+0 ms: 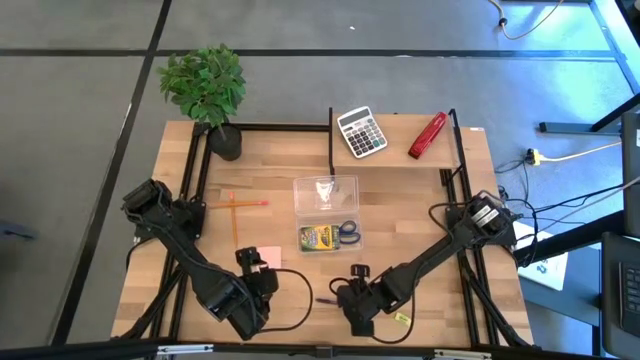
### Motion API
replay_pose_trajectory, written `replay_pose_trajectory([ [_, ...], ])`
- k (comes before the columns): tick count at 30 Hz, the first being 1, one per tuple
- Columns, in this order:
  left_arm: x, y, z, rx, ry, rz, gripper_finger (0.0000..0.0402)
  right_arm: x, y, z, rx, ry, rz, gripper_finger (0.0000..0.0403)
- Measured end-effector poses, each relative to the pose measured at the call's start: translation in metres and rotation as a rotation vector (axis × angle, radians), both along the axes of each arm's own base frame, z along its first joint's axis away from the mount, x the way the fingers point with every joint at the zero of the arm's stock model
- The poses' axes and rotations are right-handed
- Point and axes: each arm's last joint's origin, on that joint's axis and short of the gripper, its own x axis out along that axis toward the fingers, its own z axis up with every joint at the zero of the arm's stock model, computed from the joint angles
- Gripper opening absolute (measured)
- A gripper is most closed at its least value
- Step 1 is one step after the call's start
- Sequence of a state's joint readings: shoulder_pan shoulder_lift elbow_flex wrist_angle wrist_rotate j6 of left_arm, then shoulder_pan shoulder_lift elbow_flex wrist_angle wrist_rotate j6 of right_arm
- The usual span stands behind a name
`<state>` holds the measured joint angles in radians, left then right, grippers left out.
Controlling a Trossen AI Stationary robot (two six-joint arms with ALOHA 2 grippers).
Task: Pack school essentials
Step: Put the blue pen into the transparent supply box
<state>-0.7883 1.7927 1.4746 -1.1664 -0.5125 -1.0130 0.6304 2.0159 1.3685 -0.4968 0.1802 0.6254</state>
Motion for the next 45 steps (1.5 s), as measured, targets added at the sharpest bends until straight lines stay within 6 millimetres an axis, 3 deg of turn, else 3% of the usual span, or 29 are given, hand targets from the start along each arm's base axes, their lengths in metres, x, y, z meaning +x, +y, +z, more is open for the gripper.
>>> replay_pose_trajectory([
  [14, 0.001, 0.000, 0.000, 0.004, -0.011, -0.003, 0.0392, 0.004, 0.004, -0.002, -0.016, -0.071, -0.019, 0.0180],
  [30, 0.001, 0.000, 0.000, 0.004, -0.012, -0.008, 0.0392, 0.009, 0.008, -0.035, -0.062, -0.035, -0.025, 0.0179],
  [45, 0.001, 0.000, 0.000, 0.004, -0.012, -0.008, 0.0392, 0.010, 0.007, -0.037, -0.080, -0.052, -0.062, 0.0088],
])
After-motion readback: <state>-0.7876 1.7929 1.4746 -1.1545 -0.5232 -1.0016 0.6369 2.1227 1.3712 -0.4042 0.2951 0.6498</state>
